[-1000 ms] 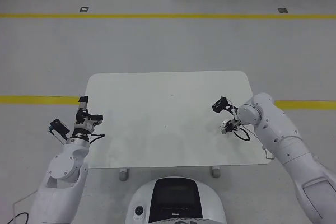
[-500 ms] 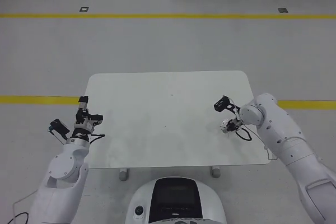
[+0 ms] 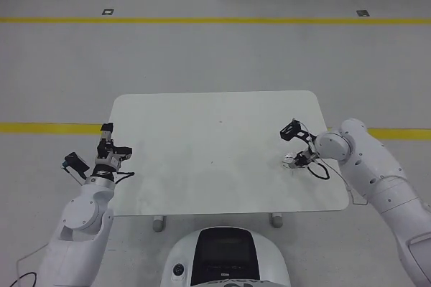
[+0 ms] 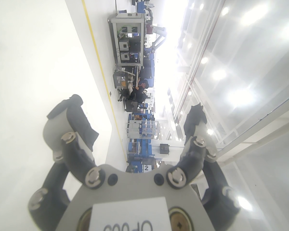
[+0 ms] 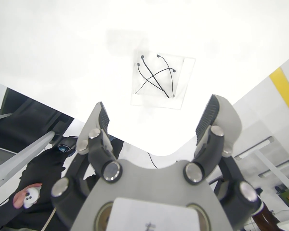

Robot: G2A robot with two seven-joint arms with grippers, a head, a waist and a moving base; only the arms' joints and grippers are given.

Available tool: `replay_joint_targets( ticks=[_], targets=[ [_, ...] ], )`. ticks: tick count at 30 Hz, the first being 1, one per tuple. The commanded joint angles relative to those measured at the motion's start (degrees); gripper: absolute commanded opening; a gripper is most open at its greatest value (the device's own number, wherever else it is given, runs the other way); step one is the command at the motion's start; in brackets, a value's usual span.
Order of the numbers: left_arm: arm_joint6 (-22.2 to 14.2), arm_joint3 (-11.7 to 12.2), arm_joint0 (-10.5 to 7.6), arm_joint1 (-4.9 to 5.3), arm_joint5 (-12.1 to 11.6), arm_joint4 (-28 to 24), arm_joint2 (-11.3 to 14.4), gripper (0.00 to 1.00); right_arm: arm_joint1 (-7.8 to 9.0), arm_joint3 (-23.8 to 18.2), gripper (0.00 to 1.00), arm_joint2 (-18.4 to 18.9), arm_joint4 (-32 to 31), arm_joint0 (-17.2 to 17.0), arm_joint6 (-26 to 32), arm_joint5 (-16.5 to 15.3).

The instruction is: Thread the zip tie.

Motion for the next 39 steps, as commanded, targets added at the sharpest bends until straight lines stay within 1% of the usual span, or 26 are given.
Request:
replay_joint_targets(
  ticks=[1,5,10,15,16,17,20,22,27,30,36,39],
  targets=[
    [0.00,0.00,0.00,0.00,0.00,0.00,0.00,1.00,0.39,0.56,0.38,-1.36,0.77,0.56,-0.76,0.00],
    [0.00,0.00,0.00,0.00,0.00,0.00,0.00,1.00,0.96,1.79,0.31,-4.51,1.93,1.97,-2.69,0.00],
    [0.00,0.00,0.00,0.00,0.00,0.00,0.00,1.00,1.48,3.71,0.27,-8.36,3.29,3.74,-5.90,0.00],
    [0.00,0.00,0.00,0.00,0.00,0.00,0.00,1.00,1.70,6.10,0.18,-11.78,4.06,5.33,-8.99,0.00],
    [0.00,0.00,0.00,0.00,0.00,0.00,0.00,1.00,1.66,6.67,0.18,-12.63,4.25,5.69,-9.74,0.00],
    [0.00,0.00,0.00,0.00,0.00,0.00,0.00,1.00,1.61,7.21,0.18,-13.26,4.44,5.92,-10.27,0.00],
    [0.00,0.00,0.00,0.00,0.00,0.00,0.00,1.00,1.22,8.89,0.22,-15.22,5.38,6.85,-11.46,0.00],
    [0.00,0.00,0.00,0.00,0.00,0.00,0.00,1.00,0.98,9.65,0.22,-16.37,5.91,7.39,-12.12,0.00],
    [0.00,0.00,0.00,0.00,0.00,0.00,0.00,1.00,0.37,11.74,0.17,-19.36,6.75,8.85,-14.17,0.00],
    [0.00,0.00,0.00,0.00,0.00,0.00,0.00,1.00,0.02,12.94,0.16,-21.05,7.00,9.55,-15.62,0.00],
    [0.00,0.00,0.00,0.00,0.00,0.00,0.00,1.00,-0.69,15.24,0.08,-24.27,7.62,10.82,-17.93,0.00],
    [0.00,0.00,0.00,0.00,0.00,0.00,0.00,1.00,-1.01,16.29,0.08,-25.53,8.09,11.42,-18.54,0.00]
  ],
)
